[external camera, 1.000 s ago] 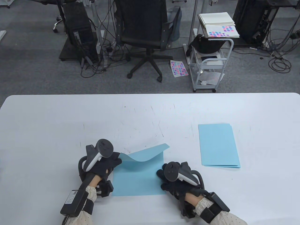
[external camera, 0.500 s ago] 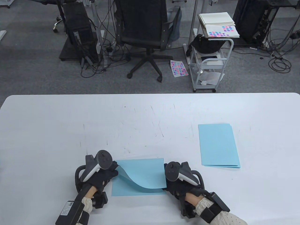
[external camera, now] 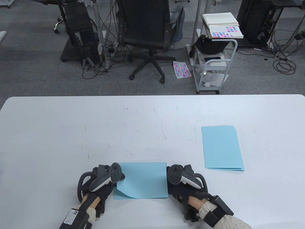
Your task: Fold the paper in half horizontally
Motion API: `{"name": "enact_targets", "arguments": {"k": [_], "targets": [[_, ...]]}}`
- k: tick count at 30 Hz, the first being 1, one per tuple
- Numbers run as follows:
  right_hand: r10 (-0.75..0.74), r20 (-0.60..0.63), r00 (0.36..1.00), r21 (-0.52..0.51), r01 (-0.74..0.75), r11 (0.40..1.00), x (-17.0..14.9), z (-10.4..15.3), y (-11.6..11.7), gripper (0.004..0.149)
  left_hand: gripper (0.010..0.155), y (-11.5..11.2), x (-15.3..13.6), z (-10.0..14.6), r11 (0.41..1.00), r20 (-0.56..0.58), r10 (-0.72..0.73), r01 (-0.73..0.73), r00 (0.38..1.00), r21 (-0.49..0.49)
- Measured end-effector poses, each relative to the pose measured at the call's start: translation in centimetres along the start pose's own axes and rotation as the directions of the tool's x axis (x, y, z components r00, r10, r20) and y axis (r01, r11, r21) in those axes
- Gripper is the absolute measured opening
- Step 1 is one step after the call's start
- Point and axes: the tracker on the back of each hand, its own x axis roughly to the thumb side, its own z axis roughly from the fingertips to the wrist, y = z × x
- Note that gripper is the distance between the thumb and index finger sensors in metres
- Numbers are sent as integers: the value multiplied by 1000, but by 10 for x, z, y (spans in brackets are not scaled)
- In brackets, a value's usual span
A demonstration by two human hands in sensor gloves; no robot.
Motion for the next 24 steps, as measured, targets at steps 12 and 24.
{"name": "enact_targets", "arguments": {"k": [12, 24], "targets": [[-1, -1, 1000, 2, 1, 1000, 0, 0, 0, 65, 57, -6, 1, 4, 994, 15, 57, -55, 998, -99], [-27, -84, 996, -71, 21, 997, -13, 13, -34, 62, 62, -10, 7, 9, 997, 18, -1, 2, 1000, -71]]}}
